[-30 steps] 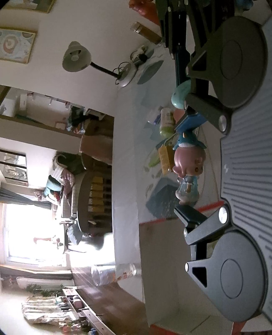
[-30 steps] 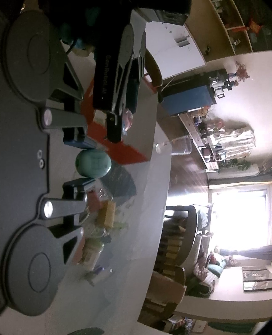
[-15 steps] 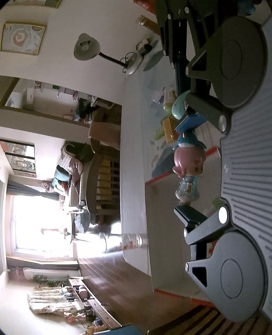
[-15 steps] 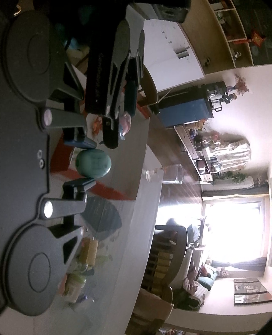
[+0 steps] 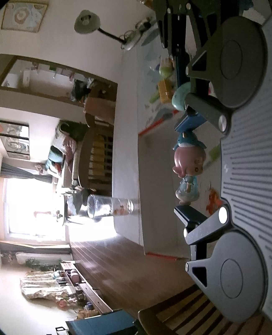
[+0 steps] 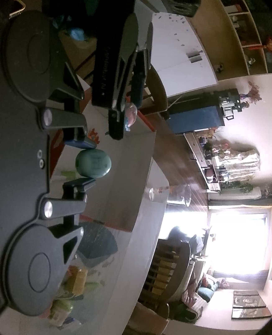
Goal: Organize rigid objects
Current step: 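Carry the pig figurine and teal egg with both tools over the box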
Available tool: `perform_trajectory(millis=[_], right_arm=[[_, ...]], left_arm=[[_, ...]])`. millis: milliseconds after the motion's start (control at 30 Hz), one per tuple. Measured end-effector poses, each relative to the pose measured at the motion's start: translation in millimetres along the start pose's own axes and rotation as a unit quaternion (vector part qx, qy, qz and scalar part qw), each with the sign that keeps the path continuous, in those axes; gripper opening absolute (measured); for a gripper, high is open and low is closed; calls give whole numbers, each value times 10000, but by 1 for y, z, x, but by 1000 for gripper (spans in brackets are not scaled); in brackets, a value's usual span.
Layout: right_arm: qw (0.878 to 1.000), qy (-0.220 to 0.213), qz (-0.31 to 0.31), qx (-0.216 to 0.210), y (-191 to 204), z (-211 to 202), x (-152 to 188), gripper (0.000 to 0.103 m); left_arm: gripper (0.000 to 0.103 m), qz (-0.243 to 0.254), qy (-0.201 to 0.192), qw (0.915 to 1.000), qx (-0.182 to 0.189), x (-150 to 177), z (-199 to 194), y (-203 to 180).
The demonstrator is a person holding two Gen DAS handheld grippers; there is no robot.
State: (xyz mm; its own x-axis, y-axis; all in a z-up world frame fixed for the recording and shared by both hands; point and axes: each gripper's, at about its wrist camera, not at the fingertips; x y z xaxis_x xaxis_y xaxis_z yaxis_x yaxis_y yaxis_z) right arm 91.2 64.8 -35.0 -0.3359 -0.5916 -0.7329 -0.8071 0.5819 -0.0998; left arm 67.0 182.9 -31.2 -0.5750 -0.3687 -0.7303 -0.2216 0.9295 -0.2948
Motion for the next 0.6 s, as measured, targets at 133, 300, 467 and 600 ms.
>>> perform_trajectory(millis=[133,300,467,600], right_arm=[[9998,164,-71,25,-2,27,-5,29],[9988,458,-180,39,-4,62,-6,29],[9966,803,-159,-31,-7,97,-5,29],[9933,1143,-123,-83,-5,123,0,29]], left_arm=[[77,0,109,9999,-109,-11,23,14],[77,-35,375,9990,-219,-23,60,26],[77,42,689,9967,-432,-28,101,34],[77,212,946,9933,-622,-27,131,37]])
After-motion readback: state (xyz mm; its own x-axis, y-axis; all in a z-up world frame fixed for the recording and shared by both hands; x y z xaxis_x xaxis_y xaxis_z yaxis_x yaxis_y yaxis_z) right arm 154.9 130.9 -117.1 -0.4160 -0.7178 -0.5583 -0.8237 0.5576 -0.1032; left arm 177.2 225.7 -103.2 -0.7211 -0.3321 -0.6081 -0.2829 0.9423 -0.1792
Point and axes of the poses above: each gripper's, at about its wrist camera, not at the fingertips, and z roughly the way its jaws point, y to its left, x to its underside, and after that the axes turned 13 degrees about -z, right-handed
